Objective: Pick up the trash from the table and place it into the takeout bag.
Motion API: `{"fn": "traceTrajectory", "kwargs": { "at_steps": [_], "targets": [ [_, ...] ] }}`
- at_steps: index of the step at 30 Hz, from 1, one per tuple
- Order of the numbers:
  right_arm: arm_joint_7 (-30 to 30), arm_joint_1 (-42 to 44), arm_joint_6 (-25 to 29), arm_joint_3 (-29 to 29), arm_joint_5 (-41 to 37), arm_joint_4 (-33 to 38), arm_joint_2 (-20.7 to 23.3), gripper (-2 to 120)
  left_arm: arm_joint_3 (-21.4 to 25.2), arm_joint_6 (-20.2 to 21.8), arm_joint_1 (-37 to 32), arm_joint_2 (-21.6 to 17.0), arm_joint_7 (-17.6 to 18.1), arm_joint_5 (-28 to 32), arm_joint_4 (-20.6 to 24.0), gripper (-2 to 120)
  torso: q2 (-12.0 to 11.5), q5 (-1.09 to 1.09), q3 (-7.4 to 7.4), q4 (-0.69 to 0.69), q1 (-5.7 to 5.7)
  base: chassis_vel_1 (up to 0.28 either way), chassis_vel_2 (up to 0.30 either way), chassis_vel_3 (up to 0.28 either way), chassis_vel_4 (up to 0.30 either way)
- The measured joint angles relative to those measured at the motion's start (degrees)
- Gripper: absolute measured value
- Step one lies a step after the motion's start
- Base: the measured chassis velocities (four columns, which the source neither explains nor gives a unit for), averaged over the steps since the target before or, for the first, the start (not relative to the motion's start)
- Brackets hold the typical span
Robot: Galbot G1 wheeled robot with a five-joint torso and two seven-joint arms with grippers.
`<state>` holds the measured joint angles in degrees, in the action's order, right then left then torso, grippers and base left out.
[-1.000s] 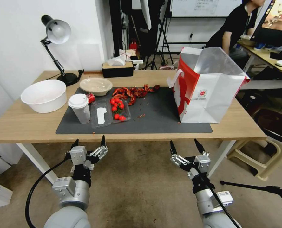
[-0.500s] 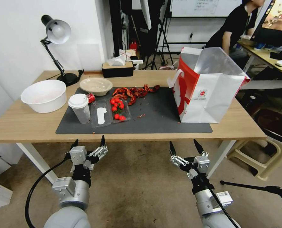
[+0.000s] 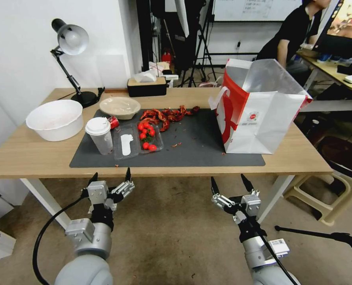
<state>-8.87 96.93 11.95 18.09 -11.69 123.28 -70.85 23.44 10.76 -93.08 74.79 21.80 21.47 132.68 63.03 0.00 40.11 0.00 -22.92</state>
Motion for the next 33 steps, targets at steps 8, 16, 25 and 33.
{"fn": "traceTrajectory", "kwargs": {
  "at_steps": [8, 16, 25, 33],
  "targets": [
    [0.0, -0.2, -0.1, 0.2, -0.4, 0.6, 0.9, 100, 2.3, 2.2, 7.0, -2.2, 2.3, 9.8, -3.1, 100, 0.0, 0.0, 0.0, 0.0, 0.0, 0.0, 0.0, 0.0, 0.0],
    [0.0, -1.5, -0.4, -0.3, -1.0, 0.3, 1.3, 100, 5.3, 2.8, 11.5, -4.4, 2.5, 11.5, -6.3, 100, 0.0, -0.01, 0.0, 0.0, 0.01, 0.0, 0.0, 0.0, 0.0],
    [-0.1, -1.9, -0.7, -0.2, -1.3, 0.2, 1.3, 100, 3.5, 2.1, 16.7, -6.1, 1.7, 10.6, -13.2, 100, 0.0, 0.0, 0.0, 0.0, 0.01, 0.0, 0.0, 0.0, 0.0],
    [-0.2, -1.9, -0.9, 0.1, -1.4, 0.3, 1.3, 100, 2.4, -0.1, 20.7, -7.0, 1.3, 9.7, -19.4, 100, 0.0, 0.0, 0.0, 0.0, 0.01, 0.0, 0.0, 0.0, 0.0]
  ]
}}
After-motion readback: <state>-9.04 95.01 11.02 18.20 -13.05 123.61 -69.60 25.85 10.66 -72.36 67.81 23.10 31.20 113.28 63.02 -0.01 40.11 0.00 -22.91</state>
